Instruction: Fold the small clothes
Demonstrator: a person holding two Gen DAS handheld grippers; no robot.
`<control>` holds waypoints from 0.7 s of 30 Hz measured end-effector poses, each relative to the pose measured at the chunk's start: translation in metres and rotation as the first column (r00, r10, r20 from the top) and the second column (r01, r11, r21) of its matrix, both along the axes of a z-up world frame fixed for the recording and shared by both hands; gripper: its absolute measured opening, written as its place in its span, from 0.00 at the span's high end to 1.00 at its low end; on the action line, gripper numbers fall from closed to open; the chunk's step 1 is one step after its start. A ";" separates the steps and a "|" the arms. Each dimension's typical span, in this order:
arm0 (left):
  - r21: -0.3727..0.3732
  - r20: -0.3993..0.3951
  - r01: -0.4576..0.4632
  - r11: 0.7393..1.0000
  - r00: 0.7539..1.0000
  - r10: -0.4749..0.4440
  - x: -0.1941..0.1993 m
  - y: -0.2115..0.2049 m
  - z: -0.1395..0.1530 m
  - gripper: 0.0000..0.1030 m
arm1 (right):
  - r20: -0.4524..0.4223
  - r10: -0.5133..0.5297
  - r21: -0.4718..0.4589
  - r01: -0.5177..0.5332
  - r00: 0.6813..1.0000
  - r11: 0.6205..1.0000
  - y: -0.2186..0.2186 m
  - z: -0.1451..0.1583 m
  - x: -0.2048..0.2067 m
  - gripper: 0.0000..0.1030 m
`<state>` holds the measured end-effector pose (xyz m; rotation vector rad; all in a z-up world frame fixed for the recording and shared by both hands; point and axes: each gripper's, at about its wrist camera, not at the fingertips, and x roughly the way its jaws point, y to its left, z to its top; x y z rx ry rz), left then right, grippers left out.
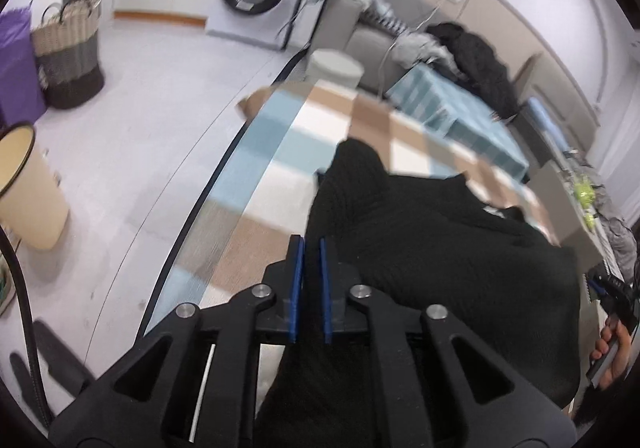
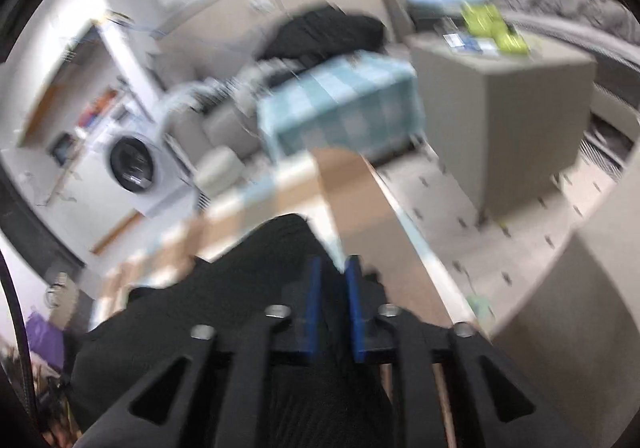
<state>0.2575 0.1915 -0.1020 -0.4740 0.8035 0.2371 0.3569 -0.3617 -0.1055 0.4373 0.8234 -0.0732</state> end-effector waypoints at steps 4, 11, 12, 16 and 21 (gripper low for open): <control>-0.045 -0.010 -0.003 0.999 1.000 0.002 -0.019 0.004 -0.007 0.57 | -0.068 0.043 0.041 -0.040 0.997 0.998 -0.004 -0.012 -0.022 0.73; -0.059 -0.042 0.024 0.998 0.999 -0.026 -0.073 -0.012 -0.021 0.48 | -0.107 0.191 0.166 -0.172 0.976 0.971 -0.008 -0.028 -0.112 0.52; -0.051 -0.058 0.031 0.998 0.998 -0.034 -0.082 -0.017 -0.025 0.48 | -0.111 0.196 0.166 -0.176 0.974 0.970 -0.009 -0.030 -0.125 0.52; -0.055 -0.081 0.042 0.998 0.996 -0.046 -0.109 -0.030 -0.034 0.48 | -0.111 0.210 0.155 -0.192 0.971 0.969 -0.010 -0.037 -0.166 0.49; -0.079 -0.076 0.046 0.996 0.996 -0.052 -0.127 -0.036 -0.037 0.48 | -0.084 0.260 0.206 -0.238 0.962 0.949 -0.004 -0.047 -0.180 0.49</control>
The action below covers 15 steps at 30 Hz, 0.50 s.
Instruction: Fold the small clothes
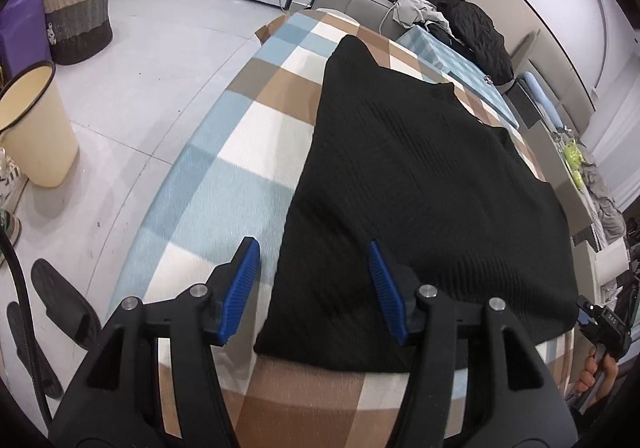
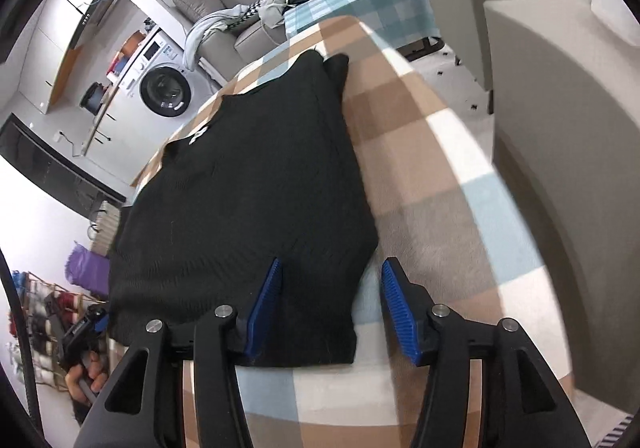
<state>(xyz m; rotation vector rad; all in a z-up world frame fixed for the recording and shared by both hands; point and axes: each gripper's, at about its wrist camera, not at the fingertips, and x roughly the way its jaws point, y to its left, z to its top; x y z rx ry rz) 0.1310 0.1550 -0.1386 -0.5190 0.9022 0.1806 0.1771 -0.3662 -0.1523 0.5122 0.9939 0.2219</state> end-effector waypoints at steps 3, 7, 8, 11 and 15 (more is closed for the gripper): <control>0.013 -0.005 0.027 1.000 1.000 -0.027 -0.005 -0.006 0.004 0.48 | 0.104 0.053 -0.043 -0.049 0.993 0.998 0.013 0.017 -0.008 0.76; 0.020 -0.004 0.055 0.998 0.999 -0.054 -0.017 -0.012 0.011 0.48 | 0.226 0.124 -0.099 -0.104 0.966 0.990 0.025 0.039 -0.022 0.92; 0.014 -0.002 0.057 0.998 0.998 -0.057 -0.020 -0.012 0.012 0.48 | 0.194 0.102 -0.146 -0.074 0.976 0.987 0.023 0.035 -0.020 0.92; -0.009 -0.005 0.064 0.998 0.998 -0.064 -0.026 -0.011 0.012 0.48 | 0.057 0.040 -0.154 -0.031 0.998 0.988 0.010 0.011 -0.012 0.92; -0.015 -0.035 0.066 0.998 0.997 -0.067 -0.027 -0.009 0.008 0.48 | 0.073 0.049 -0.108 -0.041 0.996 0.993 0.010 0.010 -0.019 0.79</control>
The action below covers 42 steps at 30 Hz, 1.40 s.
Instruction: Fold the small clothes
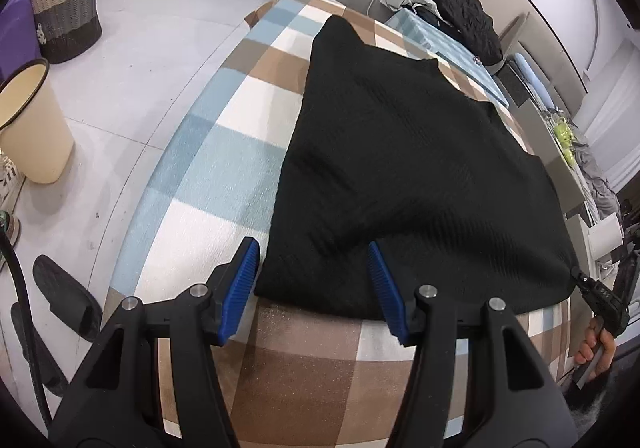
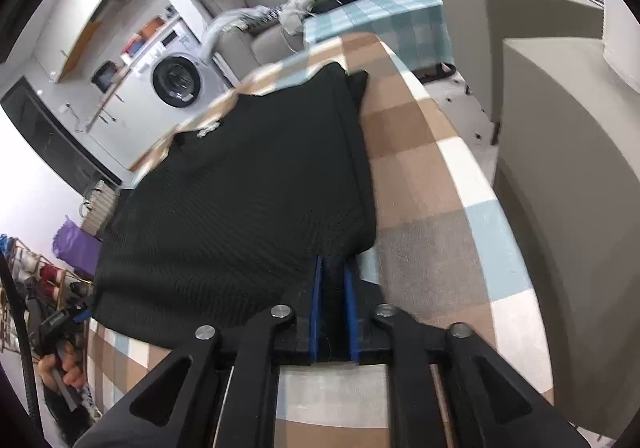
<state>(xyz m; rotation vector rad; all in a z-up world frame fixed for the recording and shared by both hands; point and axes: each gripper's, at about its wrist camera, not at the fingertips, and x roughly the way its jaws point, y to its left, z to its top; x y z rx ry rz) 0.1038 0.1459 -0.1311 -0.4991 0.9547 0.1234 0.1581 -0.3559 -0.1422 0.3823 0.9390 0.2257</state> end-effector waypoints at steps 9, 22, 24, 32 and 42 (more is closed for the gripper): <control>0.015 0.075 -0.003 1.000 0.997 0.002 0.002 -0.001 0.004 0.93 | -0.006 -0.011 0.083 0.011 1.000 0.996 -0.008 -0.004 -0.010 0.56; -0.014 0.105 0.004 1.000 0.994 -0.003 -0.029 0.010 0.016 0.95 | -0.010 0.017 0.060 -0.016 1.000 0.998 -0.006 -0.016 -0.011 0.50; -0.016 0.106 -0.002 1.000 0.994 0.004 -0.030 0.010 0.016 0.95 | 0.019 0.037 0.043 -0.038 0.999 0.998 -0.002 -0.013 -0.010 0.63; 0.016 0.075 -0.009 1.000 0.997 0.008 -0.029 0.011 0.013 0.95 | -0.016 0.062 -0.125 -0.064 0.998 0.990 0.007 0.001 -0.010 0.95; 0.091 0.136 -0.026 0.996 0.991 0.013 -0.035 0.003 0.042 0.70 | 0.125 0.024 -0.192 0.000 0.992 0.981 0.021 0.038 -0.020 0.62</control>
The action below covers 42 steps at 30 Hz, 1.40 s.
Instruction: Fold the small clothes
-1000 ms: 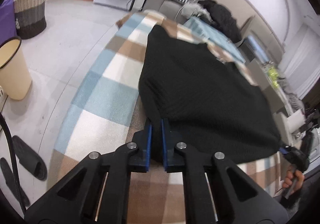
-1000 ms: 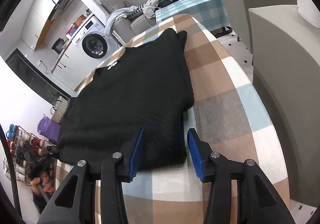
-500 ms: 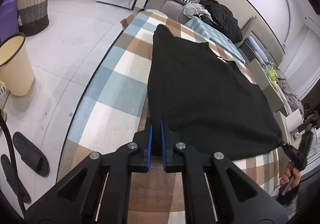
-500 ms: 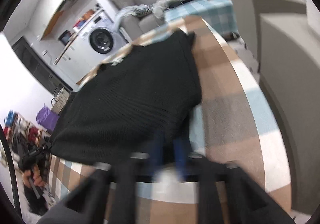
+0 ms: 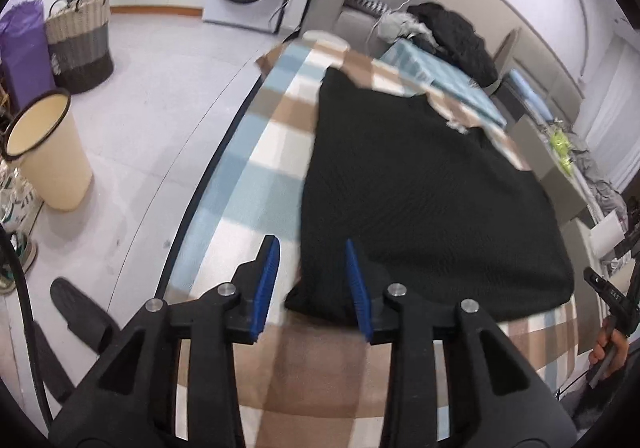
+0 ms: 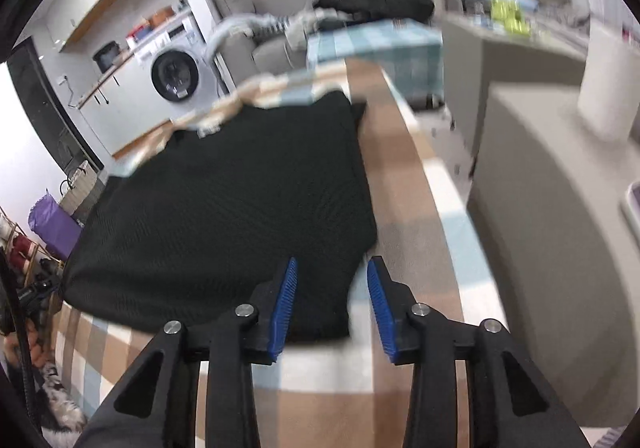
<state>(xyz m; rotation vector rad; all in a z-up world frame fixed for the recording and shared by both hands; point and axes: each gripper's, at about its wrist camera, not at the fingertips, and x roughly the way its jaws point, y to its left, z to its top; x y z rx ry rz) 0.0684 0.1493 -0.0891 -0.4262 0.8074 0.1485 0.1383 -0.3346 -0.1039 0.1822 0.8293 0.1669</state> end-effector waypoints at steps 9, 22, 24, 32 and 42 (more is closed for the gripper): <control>-0.008 0.065 0.219 0.976 0.974 -0.218 0.061 -0.091 0.001 0.51 | -0.052 0.236 -0.039 -0.238 0.970 0.971 0.112 -0.029 0.039 0.59; 0.112 -0.082 0.365 0.924 0.930 -0.358 0.096 -0.159 -0.040 0.50 | -0.077 0.265 -0.263 -0.276 0.961 0.925 0.122 -0.053 0.031 0.56; 0.073 -0.085 0.339 0.938 0.939 -0.333 0.087 -0.141 -0.041 0.50 | -0.093 0.155 -0.344 -0.178 0.984 0.922 0.093 -0.055 0.033 0.54; -0.004 0.003 0.085 0.996 0.996 -0.085 0.043 -0.049 -0.020 0.42 | -0.054 -0.031 -0.053 0.028 0.998 0.998 0.004 -0.039 0.032 0.37; 0.019 -0.087 -0.005 1.000 0.996 0.007 0.078 -0.018 -0.044 0.42 | -0.107 -0.021 0.047 0.026 0.994 0.999 0.007 -0.063 0.068 0.37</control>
